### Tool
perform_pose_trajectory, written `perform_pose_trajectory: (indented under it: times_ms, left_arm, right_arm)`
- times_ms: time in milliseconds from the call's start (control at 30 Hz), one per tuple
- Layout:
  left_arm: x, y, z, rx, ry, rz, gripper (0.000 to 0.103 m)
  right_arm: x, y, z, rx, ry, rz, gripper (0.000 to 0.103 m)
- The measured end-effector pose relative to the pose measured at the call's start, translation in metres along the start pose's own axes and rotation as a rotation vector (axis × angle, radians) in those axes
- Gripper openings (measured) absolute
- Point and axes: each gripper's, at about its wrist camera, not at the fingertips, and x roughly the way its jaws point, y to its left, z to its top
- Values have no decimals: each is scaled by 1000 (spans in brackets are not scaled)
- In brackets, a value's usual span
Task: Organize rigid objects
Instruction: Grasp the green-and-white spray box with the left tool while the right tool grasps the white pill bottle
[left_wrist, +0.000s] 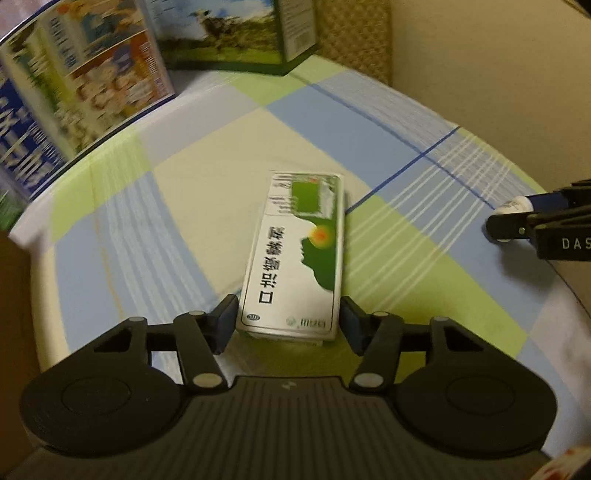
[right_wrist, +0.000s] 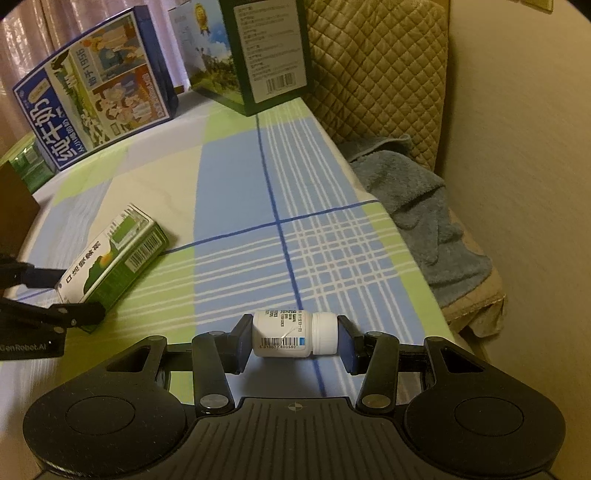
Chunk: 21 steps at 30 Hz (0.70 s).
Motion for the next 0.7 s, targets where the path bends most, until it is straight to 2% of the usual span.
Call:
perform_pose_trajectory:
  times_ms: [67, 133, 333, 433, 567, 700]
  left_arm:
    - [-4, -7, -6, -60, 39, 34, 53]
    - [-10, -14, -16, -122, 71, 35, 53]
    - [-26, -24, -36, -161, 111, -44, 52]
    - [-27, -23, -32, -156, 103, -55, 54]
    - [-24, -20, -20, -151, 91, -57, 62]
    - [-13, -19, -5, -147, 94, -44, 63]
  right_arm:
    - [1, 3, 0, -9, 3, 8, 44]
    - [1, 6, -1, -22, 7, 19, 44]
    - [-3, 14, -8, -59, 15, 41, 44]
    - [-3, 16, -10, -73, 13, 42, 44]
    - [-2, 16, -10, -71, 18, 41, 44]
    - [-2, 16, -9, -71, 17, 40, 44]
